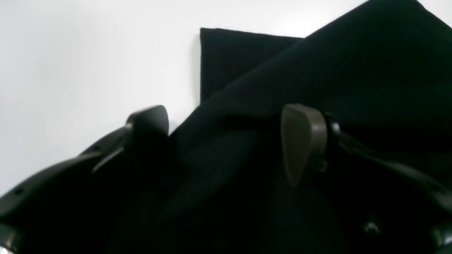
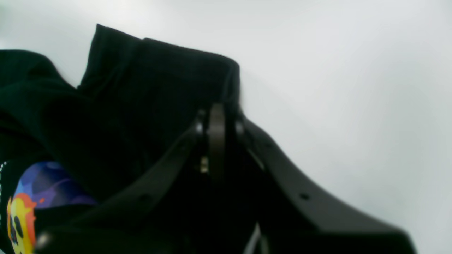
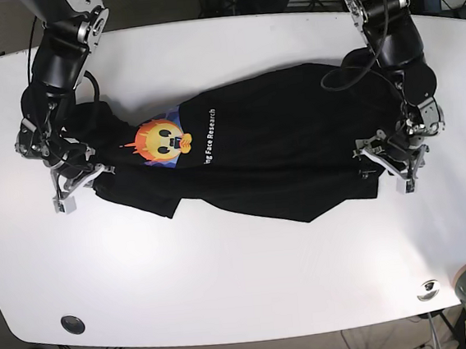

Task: Fold the T-shirt properly
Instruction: 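Pull the hem corner with the left gripper to straighten the shirt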

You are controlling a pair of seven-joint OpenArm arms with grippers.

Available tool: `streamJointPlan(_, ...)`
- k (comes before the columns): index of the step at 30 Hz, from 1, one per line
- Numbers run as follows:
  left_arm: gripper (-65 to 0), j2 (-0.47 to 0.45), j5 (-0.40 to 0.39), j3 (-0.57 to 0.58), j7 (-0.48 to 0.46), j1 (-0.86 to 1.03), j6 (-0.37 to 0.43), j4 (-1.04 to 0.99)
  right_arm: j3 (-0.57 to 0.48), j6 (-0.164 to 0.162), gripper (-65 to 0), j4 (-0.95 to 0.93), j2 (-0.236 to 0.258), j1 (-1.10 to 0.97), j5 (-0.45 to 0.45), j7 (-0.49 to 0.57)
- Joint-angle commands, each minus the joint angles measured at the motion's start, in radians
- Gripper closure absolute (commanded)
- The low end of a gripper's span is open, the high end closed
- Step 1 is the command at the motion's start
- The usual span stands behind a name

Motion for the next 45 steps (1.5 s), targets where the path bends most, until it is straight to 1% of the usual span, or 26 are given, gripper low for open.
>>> streamJointPlan(1, -46.5, -0.008, 0.03, -0.023, 0.084, 0.004, 0.014, 0.042, 0.001, 0.011, -2.2, 0.017, 0.013, 0.023, 0.022, 0.018)
streamJointPlan(4, -46.7, -0.006, 0.03, -0.037, 0.102, -0.004, 0.014, 0.076, 0.001, 0.011, -2.2, 0.016, 0.013, 0.023, 0.022, 0.018)
streamJointPlan(8, -46.7, -0.004, 0.03, -0.043, 0.103, -0.048, 0.014, 0.081, 0.001, 0.011, -2.2, 0.016, 0.013, 0.023, 0.022, 0.018)
streamJointPlan(14, -46.5, 0.012, 0.03, -0.049, 0.103, -0.124, 0.014, 0.012, 0.001, 0.011, -2.2, 0.016, 0.013, 0.023, 0.022, 0.018)
streamJointPlan(18, -46.5, 0.019, 0.03, -0.106, 0.103, -0.16, 0.014, -0.027, 0.001, 0.011, -2.2, 0.016, 0.013, 0.023, 0.022, 0.018)
streamJointPlan(23, -46.5, 0.037, -0.027, -0.172, 0.105, -0.202, -0.048, -0.113, 0.001, 0.011, -2.2, 0.016, 0.013, 0.023, 0.022, 0.017)
streamJointPlan(27, -46.5, 0.037, -0.044, -0.175, 0.105, -0.223, -0.04, -0.197, 0.001, 0.011, -2.2, 0.014, 0.013, 0.023, 0.022, 0.017)
streamJointPlan(35, -46.5, 0.037, -0.047, -0.178, 0.107, -0.259, -0.04, -0.335, 0.001, 0.011, -2.2, 0.014, 0.013, 0.023, 0.022, 0.017)
streamJointPlan(41, -46.4, 0.042, -0.048, -0.178, 0.128, -0.279, -0.042, -0.349, 0.001, 0.011, -2.2, 0.014, 0.013, 0.023, 0.022, 0.017)
streamJointPlan(43, -44.4, 0.042, -0.048, -0.178, 0.126, -0.28, -0.042, -0.347, 0.001, 0.011, -2.2, 0.014, 0.013, 0.023, 0.022, 0.017)
streamJointPlan(45, -38.2, 0.04, -0.048, -0.18, 0.126, -0.286, -0.04, -0.349, 0.001, 0.011, -2.4, 0.014, 0.013, 0.023, 0.022, 0.017)
